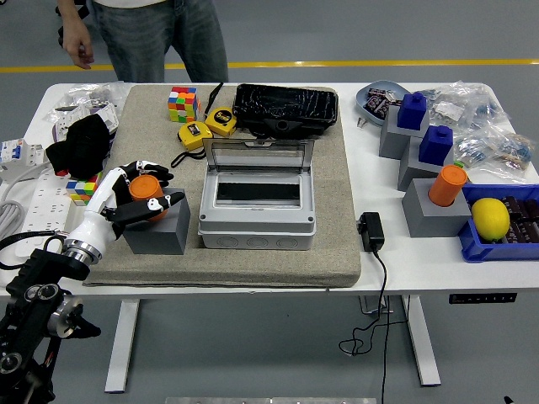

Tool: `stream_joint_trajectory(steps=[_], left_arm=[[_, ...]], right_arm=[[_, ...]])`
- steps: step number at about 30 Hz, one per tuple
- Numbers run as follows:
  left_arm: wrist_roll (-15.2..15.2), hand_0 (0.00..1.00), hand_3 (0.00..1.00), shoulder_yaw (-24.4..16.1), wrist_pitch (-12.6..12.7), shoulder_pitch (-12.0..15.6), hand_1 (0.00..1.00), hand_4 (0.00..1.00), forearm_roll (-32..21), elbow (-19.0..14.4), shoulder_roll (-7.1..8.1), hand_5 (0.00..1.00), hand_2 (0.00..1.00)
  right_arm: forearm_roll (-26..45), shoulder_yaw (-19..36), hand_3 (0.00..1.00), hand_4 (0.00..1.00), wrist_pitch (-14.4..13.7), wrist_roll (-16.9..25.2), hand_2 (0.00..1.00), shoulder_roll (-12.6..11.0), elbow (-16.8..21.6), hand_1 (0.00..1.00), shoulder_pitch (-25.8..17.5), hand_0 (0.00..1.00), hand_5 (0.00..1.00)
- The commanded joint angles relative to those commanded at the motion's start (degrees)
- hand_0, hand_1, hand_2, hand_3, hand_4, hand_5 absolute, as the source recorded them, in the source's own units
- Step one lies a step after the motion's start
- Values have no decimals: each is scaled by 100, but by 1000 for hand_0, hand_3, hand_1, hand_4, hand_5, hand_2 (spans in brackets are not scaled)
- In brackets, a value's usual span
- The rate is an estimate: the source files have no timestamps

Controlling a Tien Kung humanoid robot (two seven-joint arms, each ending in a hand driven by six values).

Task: Fetch the battery,place it into the box,close the lid of the box

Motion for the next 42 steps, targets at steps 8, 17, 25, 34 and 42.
stream_joint_trajectory(steps=[8,17,25,34,42], left_arm=[[-86,339,231,81,67,-54,416,998,-178,77,-3,2,339],[-122,304,192,145,92,-63,382,998,-312,134,-26,2,300],[-196,197,109,250,254,-92,176,998,-451,165,-22,2,165],[-346,147,93,426,527,-140,61,998,-738,224,-21,2,101],[-457,60,50,573,721,-179,2,998,-944,240,-3,2,40]], right_arm=[[-2,1,810,998,2,-6,827,-3,0,881,11,946,998],[-10,27,809,998,-2,-5,827,-7,0,881,18,944,998],[0,23,809,998,-6,-4,826,-6,0,880,32,942,998],[7,24,808,998,-8,0,825,-6,0,880,36,939,998],[4,34,808,998,-10,-4,826,-6,0,880,39,937,998]])
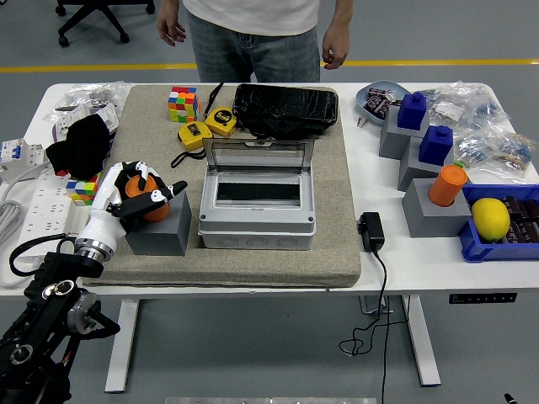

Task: Fetch the battery,place it into the box,close the lid of the box

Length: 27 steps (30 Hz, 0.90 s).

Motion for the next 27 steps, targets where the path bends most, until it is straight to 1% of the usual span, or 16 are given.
stream_joint_trajectory(steps=[5,7,11,12,14,17,18,21,22,23,24,27], left_arm=[[-114,60,50,106,224,-58,2,998,-93,-40,37,2,40],[-142,44,35,138,295,-84,2,998,-113,-69,62,21,28],[-156,44,35,209,436,-143,2,998,-57,-221,148,21,28],[-150,67,31,245,473,-163,2,998,-25,-298,181,68,23],[-137,67,31,298,566,-187,2,998,86,-423,227,68,23],[-116,67,31,429,840,-213,2,998,343,-642,297,68,23],[-109,109,24,471,912,-216,2,998,419,-697,316,169,13],[-78,109,24,712,1219,-204,2,998,742,-942,424,169,13],[-68,109,24,777,1285,-199,2,998,821,-999,454,169,13],[-46,109,24,912,1418,-190,2,998,977,-1096,514,169,13],[-23,110,21,1050,1551,-183,2,998,1152,-1189,569,242,9],[32,110,21,1408,1860,-185,2,998,1615,-1405,695,242,9]], right_arm=[[4,-4,808,998,-1,2,826,-4,0,880,4,937,998],[4,-5,808,998,0,4,825,-5,0,880,5,938,998],[-13,2,808,998,0,0,825,-9,0,880,7,938,998],[-13,-3,808,998,3,-1,825,-12,0,880,8,937,998],[-23,-1,808,998,3,0,825,-16,0,880,10,937,998],[-27,6,808,998,4,-4,825,-20,0,880,15,937,998],[-19,-2,808,998,4,-3,825,-21,0,880,15,937,998],[-27,3,808,998,3,-4,825,-29,0,880,13,937,998],[-27,4,808,998,3,-4,825,-30,0,880,13,937,998],[-26,1,808,998,3,-6,825,-33,0,880,11,937,998],[-30,1,807,998,4,-7,825,-35,0,880,9,936,998],[-34,1,807,998,4,-7,825,-41,0,880,8,936,998]])
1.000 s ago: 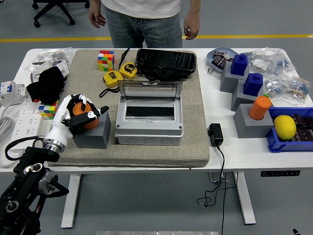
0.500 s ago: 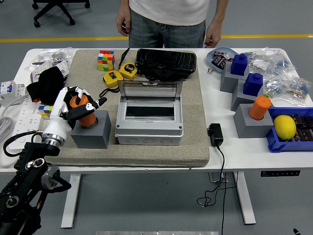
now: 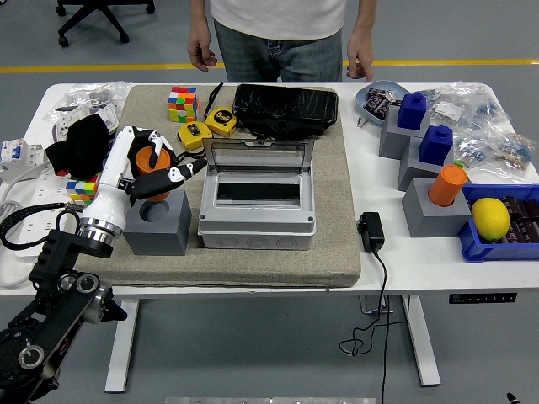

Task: Fetch the battery,place it into the box,close the lid of the box

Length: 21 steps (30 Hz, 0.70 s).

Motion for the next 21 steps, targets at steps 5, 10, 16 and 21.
stream_joint_trajectory(steps=[5,10,16,21], left_arm=[[40,111,9,584,344,-87,2,998,575,-190,122,416,4],[92,107,2,1232,518,-285,2,998,818,-93,221,490,2],[-42,107,2,1979,582,-702,2,998,420,458,219,489,2],[-109,107,2,2292,636,-1074,2,991,220,873,161,479,2]], right_arm=[[23,-26,807,998,1,9,825,-9,0,880,19,937,998],[25,-22,807,998,-1,5,825,-19,0,880,29,935,998],[-11,1,807,998,3,-1,825,-16,0,880,43,937,998],[-39,5,807,998,6,3,825,-10,0,880,57,936,998]])
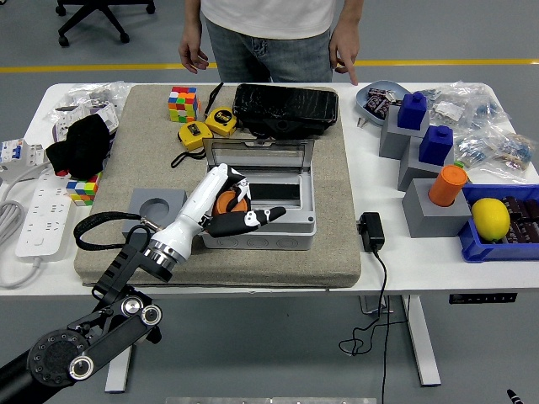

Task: Fetch the battery,place it into the box,close the lid of the box

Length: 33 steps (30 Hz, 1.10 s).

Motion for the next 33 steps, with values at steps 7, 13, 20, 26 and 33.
stream_joint_trajectory(steps=[7,13,20,26,33], left_arm=[[-80,107,2,291,133,-641,2,987,-58,672,-150,477,2],[-100,109,2,676,176,-1036,2,984,-44,1268,-252,467,2],[-122,110,2,859,267,-1367,2,984,157,1910,-427,465,2],[-118,110,2,816,265,-1527,2,986,176,2187,-528,467,2],[-92,113,2,844,252,-1576,2,988,285,2253,-561,469,2]], right_arm=[[-43,2,808,998,8,-7,825,-11,0,880,28,936,998],[-86,21,807,998,13,-16,825,-14,0,881,38,937,998],[-86,-5,807,998,23,-12,825,-19,0,879,70,937,998],[-111,1,807,998,25,-25,825,-40,0,880,81,937,998],[-143,13,807,998,30,-32,825,-47,0,879,77,937,998]])
